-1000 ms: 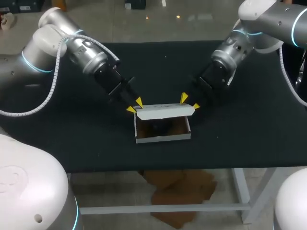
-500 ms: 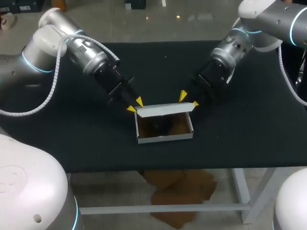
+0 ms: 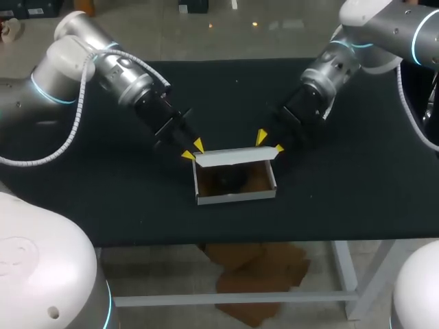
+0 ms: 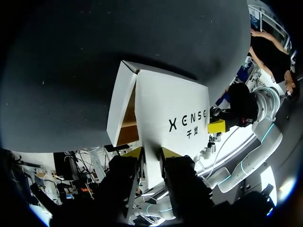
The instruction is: Assemble the packaging by folding the flat box into shape, placing the metal phone stand inside, and closing the box properly
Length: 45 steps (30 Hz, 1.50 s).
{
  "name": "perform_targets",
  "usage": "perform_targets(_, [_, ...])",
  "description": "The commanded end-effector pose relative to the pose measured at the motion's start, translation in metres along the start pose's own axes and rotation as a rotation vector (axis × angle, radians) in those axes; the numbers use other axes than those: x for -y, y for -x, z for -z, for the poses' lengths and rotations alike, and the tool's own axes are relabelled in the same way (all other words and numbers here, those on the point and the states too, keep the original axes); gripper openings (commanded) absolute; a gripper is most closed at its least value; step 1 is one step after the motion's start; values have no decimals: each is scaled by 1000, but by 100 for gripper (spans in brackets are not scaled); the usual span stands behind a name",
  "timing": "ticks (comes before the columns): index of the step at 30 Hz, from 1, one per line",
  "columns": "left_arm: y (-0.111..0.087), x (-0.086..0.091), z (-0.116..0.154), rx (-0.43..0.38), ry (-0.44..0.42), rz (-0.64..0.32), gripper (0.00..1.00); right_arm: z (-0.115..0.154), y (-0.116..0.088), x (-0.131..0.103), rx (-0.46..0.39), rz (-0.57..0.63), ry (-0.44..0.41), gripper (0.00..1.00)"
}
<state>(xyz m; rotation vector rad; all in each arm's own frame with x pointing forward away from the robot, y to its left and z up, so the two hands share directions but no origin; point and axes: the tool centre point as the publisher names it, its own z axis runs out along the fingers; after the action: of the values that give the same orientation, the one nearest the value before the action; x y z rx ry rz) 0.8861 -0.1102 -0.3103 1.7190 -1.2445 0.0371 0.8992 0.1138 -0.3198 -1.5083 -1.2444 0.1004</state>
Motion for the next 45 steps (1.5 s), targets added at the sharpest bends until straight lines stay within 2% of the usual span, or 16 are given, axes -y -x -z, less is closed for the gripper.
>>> perform_targets(1, [-2,3,-5,-5,4,3,24,-4,-5,-8,5,-2,-16,43])
perform_targets(30, [16,2,-13,-13,-6,-8,23,-14,10,-12,37,-17,-18,45])
perform_targets(45, [19,1,-13,3,-49,-26,28,-16,17,-13,48,-28,-18,49])
